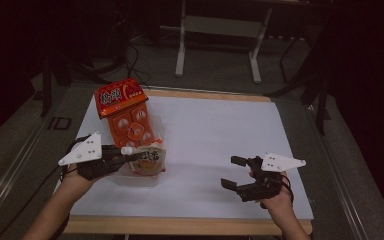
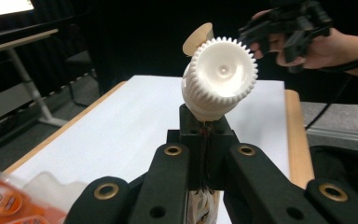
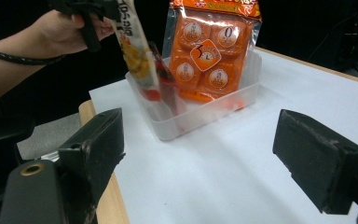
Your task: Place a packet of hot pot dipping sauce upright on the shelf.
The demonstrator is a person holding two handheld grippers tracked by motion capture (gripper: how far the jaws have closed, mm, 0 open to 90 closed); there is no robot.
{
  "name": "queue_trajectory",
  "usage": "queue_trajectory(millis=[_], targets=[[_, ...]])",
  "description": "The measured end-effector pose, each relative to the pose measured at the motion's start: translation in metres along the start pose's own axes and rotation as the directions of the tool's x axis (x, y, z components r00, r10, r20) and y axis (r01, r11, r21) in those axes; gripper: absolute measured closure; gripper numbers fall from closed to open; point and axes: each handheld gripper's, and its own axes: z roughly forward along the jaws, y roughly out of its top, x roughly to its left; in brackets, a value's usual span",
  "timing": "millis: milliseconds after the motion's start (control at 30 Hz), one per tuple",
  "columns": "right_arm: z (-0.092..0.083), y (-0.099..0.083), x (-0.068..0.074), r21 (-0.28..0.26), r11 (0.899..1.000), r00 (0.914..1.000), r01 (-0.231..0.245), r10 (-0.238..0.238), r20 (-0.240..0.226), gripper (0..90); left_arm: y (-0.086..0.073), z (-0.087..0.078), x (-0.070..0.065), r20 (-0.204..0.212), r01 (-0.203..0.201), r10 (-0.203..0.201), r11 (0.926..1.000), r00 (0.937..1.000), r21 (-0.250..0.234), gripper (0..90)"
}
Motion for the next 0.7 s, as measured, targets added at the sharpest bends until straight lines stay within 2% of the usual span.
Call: queue_trajectory(millis=[33,200,400,700], targets=[[0.0,0.0,0.0,-0.002,1.0,1.0,-0.003,0.003,-0.004,16.2,-0.002,0.0,0.001,-0.012,0.001,-0.001,1.0,0.9999,0.0,89.3],[0.002,-0.002,0.0,-0.005,1.0,1.0,0.003,-0.003,-0.01,16.2,-0.011,-0.002,0.006,-0.017,0.025,-0.025,0.9997,0.9995,0.003,89.3],[0.002,-0.002,-0.001,-0.008,1.0,0.9999,-0.005,0.005,-0.012,16.2,-0.021,-0.005,0.01,-0.015,0.034,-0.034,0.999,0.9993,0.03,89.3],[0.003,-0.002,-0.001,-0.005,1.0,0.9997,-0.01,0.01,-0.021,16.2,-0.043,-0.006,0.013,0.005,0.077,-0.078,0.9956,0.997,0.054,89.2]])
